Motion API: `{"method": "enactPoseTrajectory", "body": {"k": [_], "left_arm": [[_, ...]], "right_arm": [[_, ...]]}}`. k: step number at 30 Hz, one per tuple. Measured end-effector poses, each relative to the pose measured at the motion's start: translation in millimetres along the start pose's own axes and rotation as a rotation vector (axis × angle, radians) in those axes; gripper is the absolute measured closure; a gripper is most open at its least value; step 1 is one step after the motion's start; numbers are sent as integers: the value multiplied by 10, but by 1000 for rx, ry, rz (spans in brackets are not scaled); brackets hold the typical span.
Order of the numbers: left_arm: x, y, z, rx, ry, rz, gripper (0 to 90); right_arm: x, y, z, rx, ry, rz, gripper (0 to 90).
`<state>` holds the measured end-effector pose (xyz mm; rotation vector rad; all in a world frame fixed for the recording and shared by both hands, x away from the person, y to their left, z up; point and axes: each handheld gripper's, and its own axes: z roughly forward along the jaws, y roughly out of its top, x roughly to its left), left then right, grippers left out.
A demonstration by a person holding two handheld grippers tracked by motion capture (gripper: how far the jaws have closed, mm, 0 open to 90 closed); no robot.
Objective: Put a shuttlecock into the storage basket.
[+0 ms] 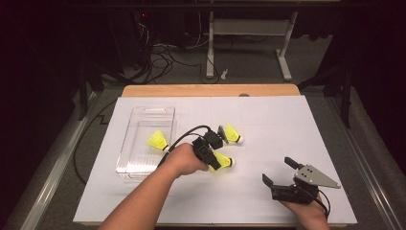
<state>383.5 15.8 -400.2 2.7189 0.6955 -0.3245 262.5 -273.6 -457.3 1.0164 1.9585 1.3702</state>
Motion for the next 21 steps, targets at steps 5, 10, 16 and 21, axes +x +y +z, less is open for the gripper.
{"method": "enactPoseTrajectory", "body": {"k": [5,10,16,21], "left_arm": [[3,-36,-54,3,15,-6,897],[3,-61,-99,-2,29,-11,896],[4,-90,-168,-2,36,-25,897],[-9,-99,-201,18,45,-33,896]], "right_arm": [[-1,-1,2,0,-2,-2,27],[4,-1,3,1,-2,-2,27],[5,-3,6,1,-4,-2,27],[6,-3,6,1,-2,-3,27]]}}
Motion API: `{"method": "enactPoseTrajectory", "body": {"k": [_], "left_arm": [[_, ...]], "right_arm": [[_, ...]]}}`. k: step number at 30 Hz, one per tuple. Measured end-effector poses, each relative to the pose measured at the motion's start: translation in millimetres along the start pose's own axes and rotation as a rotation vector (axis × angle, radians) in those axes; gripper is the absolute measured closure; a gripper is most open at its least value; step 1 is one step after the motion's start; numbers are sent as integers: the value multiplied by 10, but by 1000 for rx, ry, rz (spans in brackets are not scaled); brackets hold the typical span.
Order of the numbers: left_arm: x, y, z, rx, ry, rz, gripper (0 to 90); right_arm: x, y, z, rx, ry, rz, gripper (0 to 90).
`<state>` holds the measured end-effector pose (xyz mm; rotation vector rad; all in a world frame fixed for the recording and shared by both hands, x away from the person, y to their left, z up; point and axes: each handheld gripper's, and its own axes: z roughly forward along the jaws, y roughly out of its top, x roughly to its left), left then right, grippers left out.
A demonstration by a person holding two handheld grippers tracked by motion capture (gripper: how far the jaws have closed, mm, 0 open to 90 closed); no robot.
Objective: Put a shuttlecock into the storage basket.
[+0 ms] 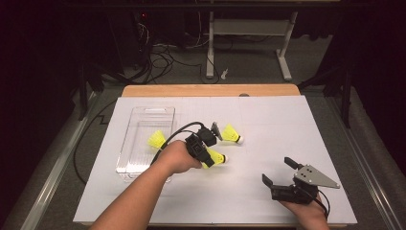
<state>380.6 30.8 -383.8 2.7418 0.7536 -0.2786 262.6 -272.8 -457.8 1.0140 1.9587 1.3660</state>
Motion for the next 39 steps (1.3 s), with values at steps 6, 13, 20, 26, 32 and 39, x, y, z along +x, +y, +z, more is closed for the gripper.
{"method": "enactPoseTrajectory", "body": {"k": [6,13,20,26,32,39], "left_arm": [[-6,-16,-102,1,8,-1,896],[1,-60,-157,2,10,-15,896],[2,-89,-191,20,5,-31,894],[13,-108,-238,18,9,-43,895],[24,-144,-322,6,6,-44,895],[53,-199,-398,4,18,-65,895]], "right_arm": [[0,-1,-2,0,-1,0,27],[5,0,-1,0,0,-1,27],[3,-1,-1,0,-1,-1,27],[7,1,-3,-2,0,-2,27],[6,0,0,-1,0,-3,27],[7,1,0,-1,0,-4,27]]}}
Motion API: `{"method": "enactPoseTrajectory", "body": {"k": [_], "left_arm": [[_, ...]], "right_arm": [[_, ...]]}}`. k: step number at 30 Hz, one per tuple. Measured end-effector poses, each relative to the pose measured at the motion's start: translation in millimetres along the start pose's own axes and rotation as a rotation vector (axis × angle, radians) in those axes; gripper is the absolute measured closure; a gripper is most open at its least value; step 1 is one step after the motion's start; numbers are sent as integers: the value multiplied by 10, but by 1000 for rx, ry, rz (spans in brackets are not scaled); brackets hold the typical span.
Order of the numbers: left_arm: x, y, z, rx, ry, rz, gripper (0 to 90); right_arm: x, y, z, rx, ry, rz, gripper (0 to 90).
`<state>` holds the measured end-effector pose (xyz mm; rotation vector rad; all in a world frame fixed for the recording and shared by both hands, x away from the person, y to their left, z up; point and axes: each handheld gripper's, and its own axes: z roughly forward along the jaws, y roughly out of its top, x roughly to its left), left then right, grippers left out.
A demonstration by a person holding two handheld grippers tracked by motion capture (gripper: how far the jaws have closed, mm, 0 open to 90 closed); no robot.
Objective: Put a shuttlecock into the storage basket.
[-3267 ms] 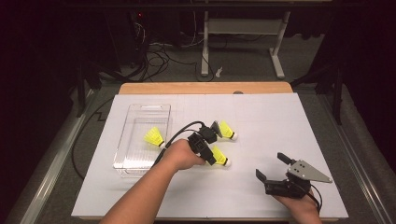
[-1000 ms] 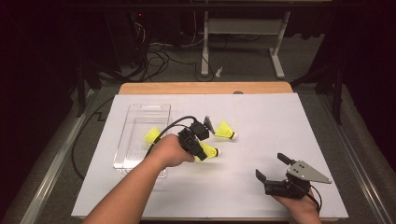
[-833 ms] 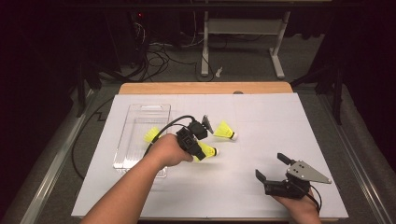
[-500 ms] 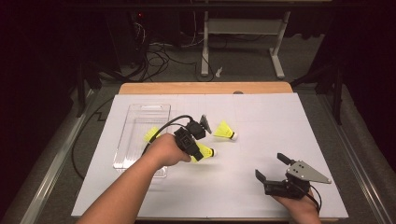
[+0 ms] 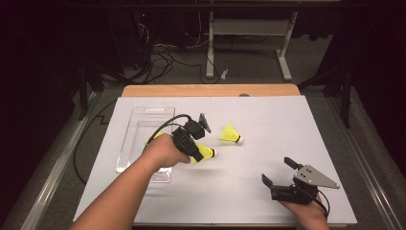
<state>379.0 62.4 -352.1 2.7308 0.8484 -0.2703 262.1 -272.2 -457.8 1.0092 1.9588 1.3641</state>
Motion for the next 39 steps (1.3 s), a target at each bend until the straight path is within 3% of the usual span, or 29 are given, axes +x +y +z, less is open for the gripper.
{"method": "enactPoseTrajectory", "body": {"k": [18,33,39], "left_arm": [[121,-153,-302,-42,26,-43,895],[279,-439,-613,-79,88,-118,895],[365,-558,-685,-82,93,-140,895]], "right_arm": [[5,-1,2,0,-1,0,28],[14,-6,10,4,0,-1,29],[14,-8,13,6,0,-1,29]]}}
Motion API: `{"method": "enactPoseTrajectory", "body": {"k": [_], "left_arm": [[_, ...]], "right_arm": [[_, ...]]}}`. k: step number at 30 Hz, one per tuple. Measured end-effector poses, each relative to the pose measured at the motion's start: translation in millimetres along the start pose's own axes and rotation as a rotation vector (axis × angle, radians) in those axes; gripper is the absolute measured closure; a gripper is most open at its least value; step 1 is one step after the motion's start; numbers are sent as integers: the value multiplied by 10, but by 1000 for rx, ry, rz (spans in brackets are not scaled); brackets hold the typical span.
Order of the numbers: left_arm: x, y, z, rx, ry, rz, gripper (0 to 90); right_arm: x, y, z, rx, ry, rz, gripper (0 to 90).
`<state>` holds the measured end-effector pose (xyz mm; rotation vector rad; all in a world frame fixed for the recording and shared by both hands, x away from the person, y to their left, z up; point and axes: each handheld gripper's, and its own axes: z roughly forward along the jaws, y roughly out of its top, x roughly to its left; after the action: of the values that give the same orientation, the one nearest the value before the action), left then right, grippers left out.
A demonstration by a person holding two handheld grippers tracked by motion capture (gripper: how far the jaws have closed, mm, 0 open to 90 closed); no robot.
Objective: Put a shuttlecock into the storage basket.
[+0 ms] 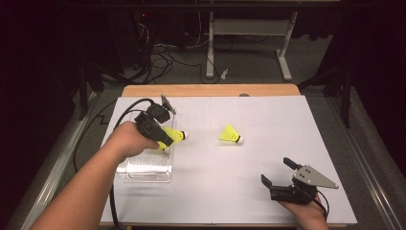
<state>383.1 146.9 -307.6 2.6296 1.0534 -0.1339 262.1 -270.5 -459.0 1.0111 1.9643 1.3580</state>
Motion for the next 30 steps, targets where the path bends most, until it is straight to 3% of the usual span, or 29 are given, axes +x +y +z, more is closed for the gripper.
{"method": "enactPoseTrajectory", "body": {"k": [11,30], "left_arm": [[207,-178,-71,-16,25,-68,894],[459,-406,-72,-22,43,-146,893]], "right_arm": [[3,-3,6,5,-1,0,30],[5,-1,4,4,0,-3,32]]}}
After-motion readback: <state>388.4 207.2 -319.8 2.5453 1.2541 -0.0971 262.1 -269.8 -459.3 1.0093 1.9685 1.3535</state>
